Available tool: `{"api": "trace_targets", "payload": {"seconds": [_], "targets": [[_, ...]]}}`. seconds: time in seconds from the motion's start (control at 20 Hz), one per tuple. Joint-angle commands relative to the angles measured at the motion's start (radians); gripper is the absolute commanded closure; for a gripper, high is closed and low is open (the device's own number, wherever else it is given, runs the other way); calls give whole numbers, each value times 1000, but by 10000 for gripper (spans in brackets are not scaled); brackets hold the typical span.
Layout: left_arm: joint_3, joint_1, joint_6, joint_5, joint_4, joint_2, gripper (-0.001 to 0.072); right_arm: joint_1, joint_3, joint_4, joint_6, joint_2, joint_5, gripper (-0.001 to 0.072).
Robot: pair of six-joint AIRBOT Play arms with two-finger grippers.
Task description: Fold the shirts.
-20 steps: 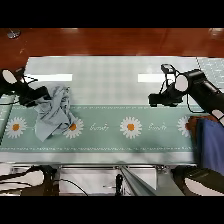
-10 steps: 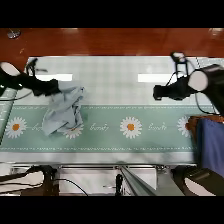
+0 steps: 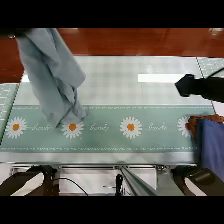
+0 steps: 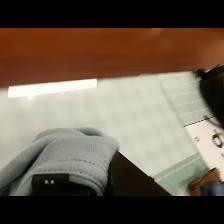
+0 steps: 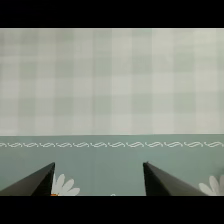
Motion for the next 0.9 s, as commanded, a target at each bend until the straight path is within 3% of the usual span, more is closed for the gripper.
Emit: {"api": "trace_targets", "payload": {"seconds": [0.0, 0.2, 0.4, 0.65, 0.75, 0.85], "targets": [[207, -97, -36, 23, -26, 40, 685, 0, 1, 11, 9, 112, 47, 82], [360, -240, -39, 161, -26, 40, 685, 0, 1, 22, 8, 190, 81, 83], [329, -411, -58, 184, -31, 40, 685, 0, 0, 22, 4, 219, 90, 89], [77, -693, 31, 304, -32, 85, 686, 0, 0, 17, 4, 219, 89, 89], [-83, -680, 23, 320, -32, 131, 686, 0, 0, 2, 5, 219, 89, 89], [-291, -576, -13, 292, -32, 203, 685, 0, 0, -9, 5, 219, 93, 89]]}}
